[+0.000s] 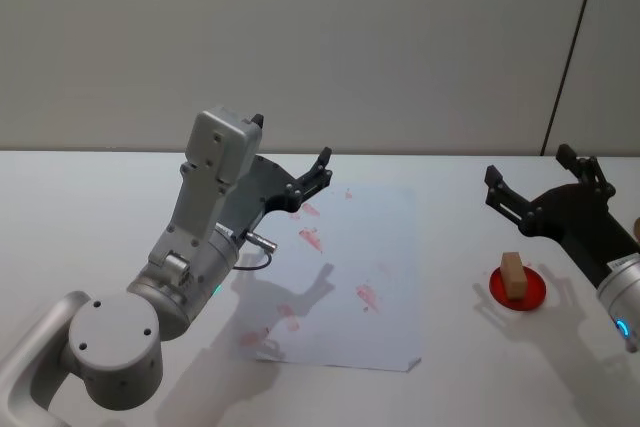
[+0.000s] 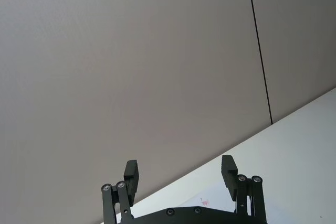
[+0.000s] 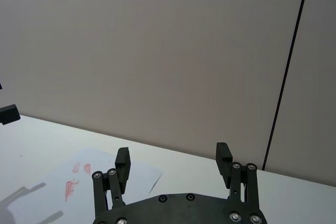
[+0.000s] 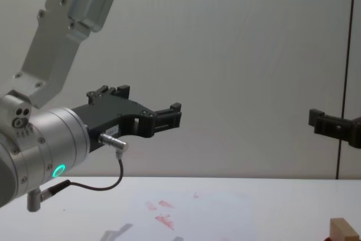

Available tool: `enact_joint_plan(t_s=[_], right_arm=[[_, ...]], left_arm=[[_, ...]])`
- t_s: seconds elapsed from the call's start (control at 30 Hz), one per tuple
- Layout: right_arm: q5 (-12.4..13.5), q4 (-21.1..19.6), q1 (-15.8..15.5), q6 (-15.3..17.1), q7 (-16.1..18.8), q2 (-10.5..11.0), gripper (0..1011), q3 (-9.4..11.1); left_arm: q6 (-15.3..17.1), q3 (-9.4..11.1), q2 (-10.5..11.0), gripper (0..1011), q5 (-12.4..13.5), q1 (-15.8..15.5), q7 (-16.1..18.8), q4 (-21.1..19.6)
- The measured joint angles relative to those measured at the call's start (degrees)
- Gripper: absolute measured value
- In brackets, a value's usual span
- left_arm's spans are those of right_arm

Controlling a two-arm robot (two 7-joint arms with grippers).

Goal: Use the one hand to pick up the stamp and affix it onto the A4 paper.

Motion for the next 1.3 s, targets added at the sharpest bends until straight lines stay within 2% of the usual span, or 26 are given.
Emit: enact_joint_plan(t_s=[1.3], right_arm=[[0.0, 0.0, 0.0, 0.0, 0.0, 0.0, 1001, 0.0]], left_arm=[[0.0, 0.0, 0.0, 1003, 0.0, 0.0, 0.0, 0.0]])
